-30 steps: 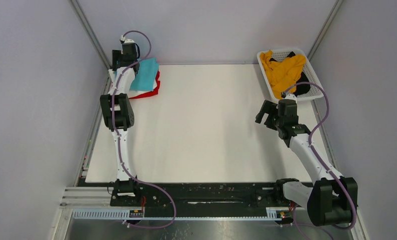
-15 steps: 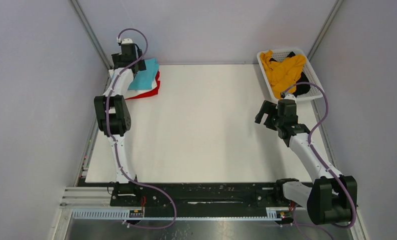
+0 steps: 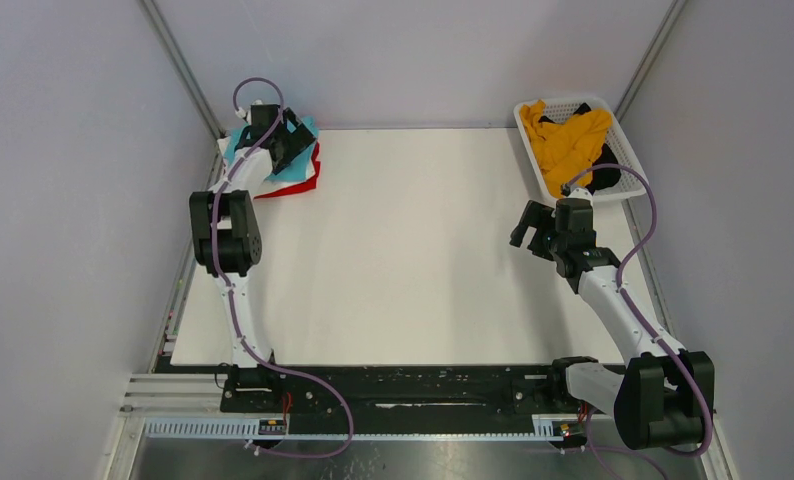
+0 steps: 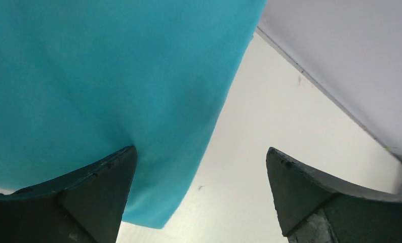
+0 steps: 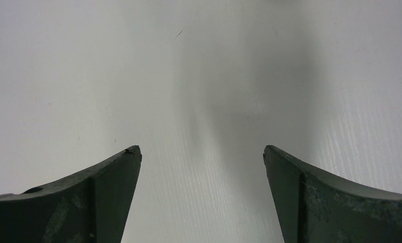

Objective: Fold and stack the t-shirts
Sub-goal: Smooth out wrinkles on the folded tshirt

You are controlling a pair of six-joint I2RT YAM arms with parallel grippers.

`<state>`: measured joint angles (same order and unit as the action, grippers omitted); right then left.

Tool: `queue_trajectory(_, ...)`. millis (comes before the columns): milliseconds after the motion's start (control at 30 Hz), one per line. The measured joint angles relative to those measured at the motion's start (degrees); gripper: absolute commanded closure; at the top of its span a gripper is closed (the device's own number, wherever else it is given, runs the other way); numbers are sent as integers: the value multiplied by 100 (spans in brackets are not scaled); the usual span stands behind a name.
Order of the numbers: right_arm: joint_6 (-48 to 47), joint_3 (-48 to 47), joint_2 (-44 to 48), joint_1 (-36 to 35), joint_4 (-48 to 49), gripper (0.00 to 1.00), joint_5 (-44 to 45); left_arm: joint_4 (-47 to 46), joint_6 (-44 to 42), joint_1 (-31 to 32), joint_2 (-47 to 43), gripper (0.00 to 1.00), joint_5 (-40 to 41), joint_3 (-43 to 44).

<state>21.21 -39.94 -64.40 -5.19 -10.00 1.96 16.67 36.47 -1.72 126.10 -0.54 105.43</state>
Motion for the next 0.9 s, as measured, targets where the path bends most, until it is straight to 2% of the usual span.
queue_trajectory(200,-2,0,0,0,0,1,13,-310,973,4,326,1,-306,-205)
queue_trajectory(433,-4,0,0,0,-2,1,44,-769,1425,31,603,1,-446,-203)
queue_trajectory(633,-26,0,0,0,-2,0,46,-688,1268,61,452,1,-337,-254)
queue_trajectory(900,-28,0,0,0,-2,1,44,-341,529,111,-535,1,68,-402)
